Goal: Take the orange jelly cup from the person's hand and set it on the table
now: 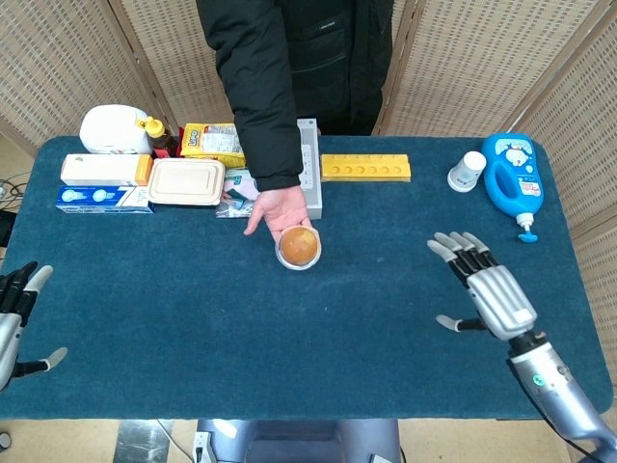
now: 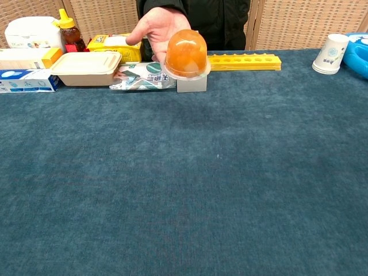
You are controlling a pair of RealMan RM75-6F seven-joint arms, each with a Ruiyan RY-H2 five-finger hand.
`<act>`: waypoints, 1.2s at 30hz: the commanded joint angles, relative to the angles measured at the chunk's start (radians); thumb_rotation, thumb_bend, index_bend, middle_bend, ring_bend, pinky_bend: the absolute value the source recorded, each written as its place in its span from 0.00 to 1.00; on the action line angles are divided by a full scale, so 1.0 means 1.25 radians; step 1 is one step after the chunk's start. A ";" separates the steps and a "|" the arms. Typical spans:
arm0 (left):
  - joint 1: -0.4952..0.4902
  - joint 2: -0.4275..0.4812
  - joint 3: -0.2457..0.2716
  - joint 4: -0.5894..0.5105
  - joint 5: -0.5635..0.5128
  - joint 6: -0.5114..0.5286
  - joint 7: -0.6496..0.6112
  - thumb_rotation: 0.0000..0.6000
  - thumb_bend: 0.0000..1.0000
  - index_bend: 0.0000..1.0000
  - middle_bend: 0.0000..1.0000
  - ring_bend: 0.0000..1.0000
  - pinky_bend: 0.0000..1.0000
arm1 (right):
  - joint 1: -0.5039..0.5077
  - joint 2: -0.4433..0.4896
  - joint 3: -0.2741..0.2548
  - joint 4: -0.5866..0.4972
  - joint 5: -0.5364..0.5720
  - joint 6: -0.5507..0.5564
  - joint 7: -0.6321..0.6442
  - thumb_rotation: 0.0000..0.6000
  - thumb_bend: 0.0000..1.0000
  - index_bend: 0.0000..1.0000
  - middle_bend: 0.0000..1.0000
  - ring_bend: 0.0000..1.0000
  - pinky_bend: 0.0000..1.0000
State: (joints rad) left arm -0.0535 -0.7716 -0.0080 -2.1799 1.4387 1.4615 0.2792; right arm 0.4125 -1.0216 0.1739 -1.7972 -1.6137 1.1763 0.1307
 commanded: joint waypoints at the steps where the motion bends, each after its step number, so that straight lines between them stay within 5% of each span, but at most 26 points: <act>1: -0.008 0.004 -0.007 0.001 -0.019 -0.010 -0.008 1.00 0.02 0.00 0.00 0.00 0.01 | 0.135 -0.051 0.078 -0.019 0.067 -0.141 -0.057 1.00 0.00 0.06 0.04 0.00 0.00; 14: -0.024 0.013 -0.015 0.005 -0.051 -0.030 -0.021 1.00 0.02 0.00 0.00 0.00 0.01 | 0.349 -0.207 0.140 0.038 0.364 -0.316 -0.258 1.00 0.04 0.08 0.06 0.01 0.02; 25: -0.030 0.020 -0.017 0.008 -0.062 -0.038 -0.033 1.00 0.02 0.00 0.00 0.00 0.01 | 0.438 -0.278 0.141 0.088 0.511 -0.308 -0.341 1.00 0.08 0.14 0.12 0.06 0.09; 36: -0.036 0.021 -0.019 0.009 -0.073 -0.044 -0.036 1.00 0.02 0.00 0.00 0.00 0.01 | 0.477 -0.371 0.136 0.195 0.535 -0.242 -0.348 1.00 0.22 0.32 0.29 0.20 0.38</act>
State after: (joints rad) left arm -0.0987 -0.7449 -0.0314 -2.1683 1.3471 1.4072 0.2344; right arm 1.0045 -1.4630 0.3443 -1.5764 -0.9375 0.8532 -0.3137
